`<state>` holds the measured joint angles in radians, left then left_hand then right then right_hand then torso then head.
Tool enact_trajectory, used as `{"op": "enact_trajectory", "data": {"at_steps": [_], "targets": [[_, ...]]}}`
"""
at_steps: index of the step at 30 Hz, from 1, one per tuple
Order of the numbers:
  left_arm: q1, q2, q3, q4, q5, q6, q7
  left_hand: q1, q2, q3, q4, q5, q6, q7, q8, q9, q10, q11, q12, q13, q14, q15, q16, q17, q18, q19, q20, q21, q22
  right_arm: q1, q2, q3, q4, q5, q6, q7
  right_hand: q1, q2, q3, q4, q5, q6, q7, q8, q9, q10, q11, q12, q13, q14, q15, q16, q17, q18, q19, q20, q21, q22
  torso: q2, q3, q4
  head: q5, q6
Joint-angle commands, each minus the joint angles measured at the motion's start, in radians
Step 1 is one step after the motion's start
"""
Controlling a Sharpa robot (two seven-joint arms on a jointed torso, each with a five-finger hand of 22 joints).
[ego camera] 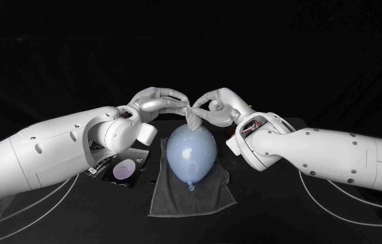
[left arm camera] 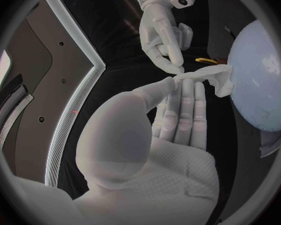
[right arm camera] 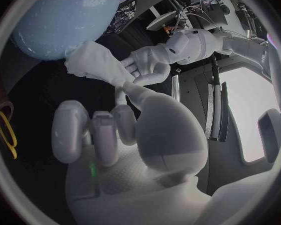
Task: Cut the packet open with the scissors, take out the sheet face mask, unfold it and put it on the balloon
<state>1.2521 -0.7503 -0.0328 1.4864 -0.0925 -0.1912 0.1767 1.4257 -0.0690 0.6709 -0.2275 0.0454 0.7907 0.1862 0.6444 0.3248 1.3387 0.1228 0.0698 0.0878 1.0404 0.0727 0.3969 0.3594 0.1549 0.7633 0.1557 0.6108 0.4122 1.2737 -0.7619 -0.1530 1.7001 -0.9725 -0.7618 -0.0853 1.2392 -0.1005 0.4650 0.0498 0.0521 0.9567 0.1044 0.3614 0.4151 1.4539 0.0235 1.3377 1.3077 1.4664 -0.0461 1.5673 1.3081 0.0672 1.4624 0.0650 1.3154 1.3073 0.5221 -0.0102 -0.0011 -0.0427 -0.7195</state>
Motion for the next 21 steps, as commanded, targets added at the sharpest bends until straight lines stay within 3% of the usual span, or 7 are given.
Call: {"op": "enact_trajectory", "data": {"at_steps": [1, 13, 21], "targets": [[0.000, 0.002, 0.001, 0.005, -0.006, 0.004, 0.012, -0.006, 0.001, 0.013, -0.006, 0.004, -0.008, 0.001, 0.004, -0.001, 0.004, -0.012, 0.007, 0.009, 0.027, -0.010, -0.015, -0.009, 0.023, 0.008, 0.002, -0.004, -0.004, -0.001, 0.005, 0.001, -0.003, -0.033, -0.011, -0.024, -0.003, -0.014, -0.008, 0.001, -0.003, 0.001, 0.003, -0.008, -0.003, 0.000, 0.003, -0.008, 0.092, 0.104, 0.006, 0.003, 0.263, -0.014, 0.012, 0.000, -0.007, 0.192, 0.001, -0.0001, -0.0004, 0.000, 0.000], [0.000, 0.004, 0.001, 0.010, -0.002, 0.019, 0.015, -0.002, 0.001, 0.021, -0.006, 0.004, -0.018, 0.006, 0.010, -0.003, -0.003, -0.009, 0.007, 0.011, 0.046, -0.006, -0.066, -0.035, 0.023, 0.003, 0.013, -0.028, -0.027, -0.002, 0.014, 0.001, -0.008, -0.041, -0.003, -0.027, -0.019, -0.040, -0.043, 0.016, -0.003, -0.020, 0.017, -0.034, -0.019, -0.014, 0.015, -0.031, 0.077, 0.104, 0.016, 0.003, 0.263, -0.010, 0.004, 0.007, -0.027, 0.186, 0.000, 0.0001, -0.0002, -0.001, -0.001], [-0.001, 0.004, 0.001, 0.013, 0.005, 0.024, 0.019, 0.001, 0.002, 0.023, -0.007, 0.004, -0.022, 0.008, 0.013, -0.003, -0.005, -0.007, 0.009, 0.013, 0.053, -0.004, -0.083, -0.044, 0.023, -0.002, 0.019, -0.040, -0.036, -0.003, 0.019, 0.001, -0.010, -0.041, 0.006, -0.024, -0.023, -0.044, -0.053, 0.022, -0.004, -0.021, 0.019, -0.039, -0.022, -0.018, 0.017, -0.036, 0.074, 0.104, 0.018, 0.003, 0.263, -0.009, 0.001, 0.009, -0.033, 0.184, 0.000, -0.0001, 0.0000, -0.002, -0.001]]}}
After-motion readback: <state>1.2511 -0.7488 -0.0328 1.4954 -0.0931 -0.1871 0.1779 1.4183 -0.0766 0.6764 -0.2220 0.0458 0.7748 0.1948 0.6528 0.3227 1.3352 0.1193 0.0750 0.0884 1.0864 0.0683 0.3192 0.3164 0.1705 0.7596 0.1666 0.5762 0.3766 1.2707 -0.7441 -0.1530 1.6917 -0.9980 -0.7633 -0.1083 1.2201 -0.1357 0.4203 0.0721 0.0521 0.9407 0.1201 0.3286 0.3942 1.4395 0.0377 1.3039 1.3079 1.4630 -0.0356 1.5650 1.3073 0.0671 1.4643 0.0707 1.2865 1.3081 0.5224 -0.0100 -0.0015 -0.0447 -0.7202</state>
